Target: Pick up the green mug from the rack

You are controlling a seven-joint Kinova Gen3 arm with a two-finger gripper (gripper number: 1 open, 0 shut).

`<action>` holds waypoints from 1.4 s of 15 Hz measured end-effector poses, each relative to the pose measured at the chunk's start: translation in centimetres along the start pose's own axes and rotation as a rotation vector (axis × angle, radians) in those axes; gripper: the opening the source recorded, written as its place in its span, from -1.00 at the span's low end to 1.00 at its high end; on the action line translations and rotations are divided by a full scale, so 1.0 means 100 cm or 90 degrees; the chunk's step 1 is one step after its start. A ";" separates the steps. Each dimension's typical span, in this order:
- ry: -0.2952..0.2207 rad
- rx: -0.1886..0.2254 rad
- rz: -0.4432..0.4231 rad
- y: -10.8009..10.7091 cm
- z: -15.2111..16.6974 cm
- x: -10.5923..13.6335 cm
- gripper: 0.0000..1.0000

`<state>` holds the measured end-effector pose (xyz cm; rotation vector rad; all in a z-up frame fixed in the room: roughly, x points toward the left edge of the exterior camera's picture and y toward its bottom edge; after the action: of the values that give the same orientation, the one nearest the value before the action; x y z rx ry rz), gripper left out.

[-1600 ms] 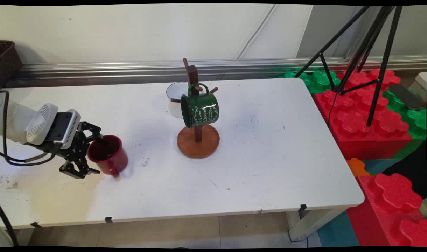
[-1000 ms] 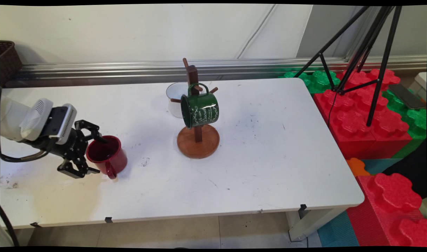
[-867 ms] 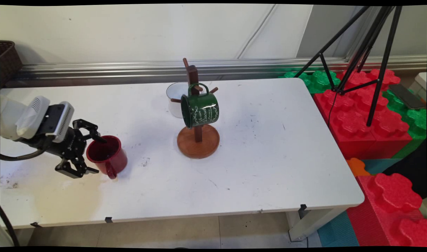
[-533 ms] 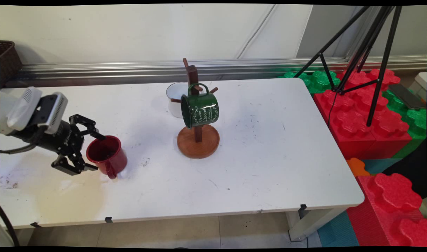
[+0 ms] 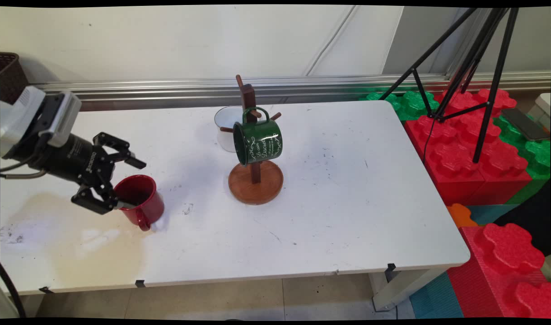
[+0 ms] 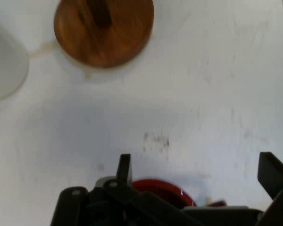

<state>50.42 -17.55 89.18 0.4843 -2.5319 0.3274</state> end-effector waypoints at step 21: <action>0.172 -0.002 -0.085 -0.020 0.000 0.052 1.00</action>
<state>47.16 -20.78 92.29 0.5646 -2.2265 0.3168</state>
